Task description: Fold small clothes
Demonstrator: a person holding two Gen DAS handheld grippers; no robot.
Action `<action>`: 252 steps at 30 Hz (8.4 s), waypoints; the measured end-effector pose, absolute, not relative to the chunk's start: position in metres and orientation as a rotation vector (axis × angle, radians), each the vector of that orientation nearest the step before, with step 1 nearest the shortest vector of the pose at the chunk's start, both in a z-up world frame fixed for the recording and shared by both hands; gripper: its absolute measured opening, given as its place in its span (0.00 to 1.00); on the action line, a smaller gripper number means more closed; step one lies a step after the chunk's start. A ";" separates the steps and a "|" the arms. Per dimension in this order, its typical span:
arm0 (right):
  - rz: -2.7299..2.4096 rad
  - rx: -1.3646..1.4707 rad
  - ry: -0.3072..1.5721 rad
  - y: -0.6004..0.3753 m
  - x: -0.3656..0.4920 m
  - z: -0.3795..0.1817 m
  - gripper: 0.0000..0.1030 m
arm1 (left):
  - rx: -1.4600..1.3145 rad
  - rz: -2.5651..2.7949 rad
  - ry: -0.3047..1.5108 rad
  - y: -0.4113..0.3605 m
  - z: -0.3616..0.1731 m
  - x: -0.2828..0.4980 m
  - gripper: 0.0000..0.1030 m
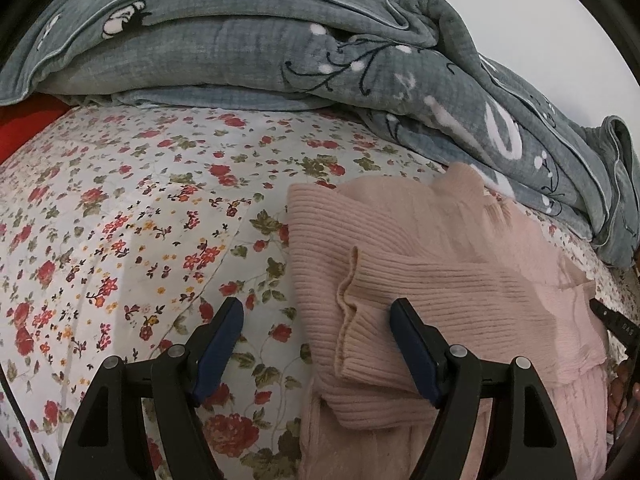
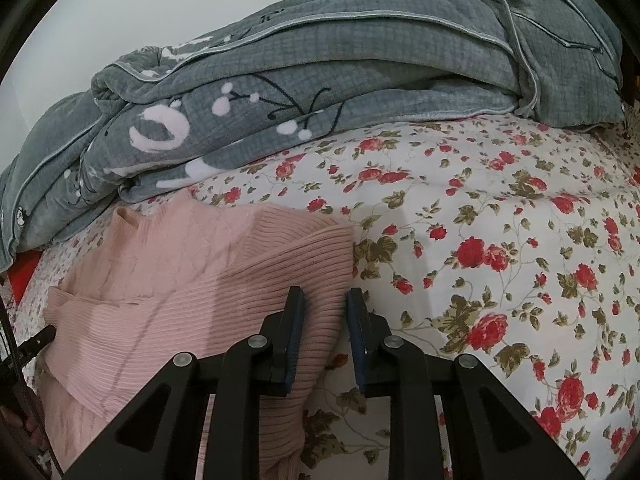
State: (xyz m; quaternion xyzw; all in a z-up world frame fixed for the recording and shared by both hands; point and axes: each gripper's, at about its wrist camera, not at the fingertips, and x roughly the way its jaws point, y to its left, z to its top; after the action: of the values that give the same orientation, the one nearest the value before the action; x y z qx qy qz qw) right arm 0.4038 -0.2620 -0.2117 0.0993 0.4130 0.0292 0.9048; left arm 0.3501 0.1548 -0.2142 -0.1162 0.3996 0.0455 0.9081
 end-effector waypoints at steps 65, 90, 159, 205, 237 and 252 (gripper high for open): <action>0.221 0.069 0.938 -0.222 0.043 -0.218 0.34 | -0.274 -0.041 0.945 0.131 -0.245 0.046 0.44; 0.288 0.180 0.914 -0.226 0.037 -0.191 0.04 | -0.384 -0.114 0.843 0.140 -0.199 0.031 0.07; 0.177 0.239 0.816 -0.206 0.429 -0.153 0.06 | -0.281 -0.077 0.742 0.131 -0.150 0.428 0.09; 0.054 0.203 0.897 -0.220 0.469 -0.216 0.06 | -0.183 -0.012 0.801 0.131 -0.205 0.450 0.11; 0.101 0.032 0.769 -0.218 0.387 -0.157 0.78 | -0.097 -0.066 0.718 0.117 -0.153 0.410 0.71; 0.214 0.198 0.931 -0.237 0.379 -0.212 0.65 | -0.300 -0.047 0.862 0.151 -0.191 0.335 0.72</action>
State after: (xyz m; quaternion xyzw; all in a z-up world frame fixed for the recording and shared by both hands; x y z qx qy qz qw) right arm 0.3786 -0.2370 -0.2119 0.0953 0.4473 0.1028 0.8833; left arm 0.3350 0.1510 -0.1912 -0.1448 0.4163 -0.0227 0.8973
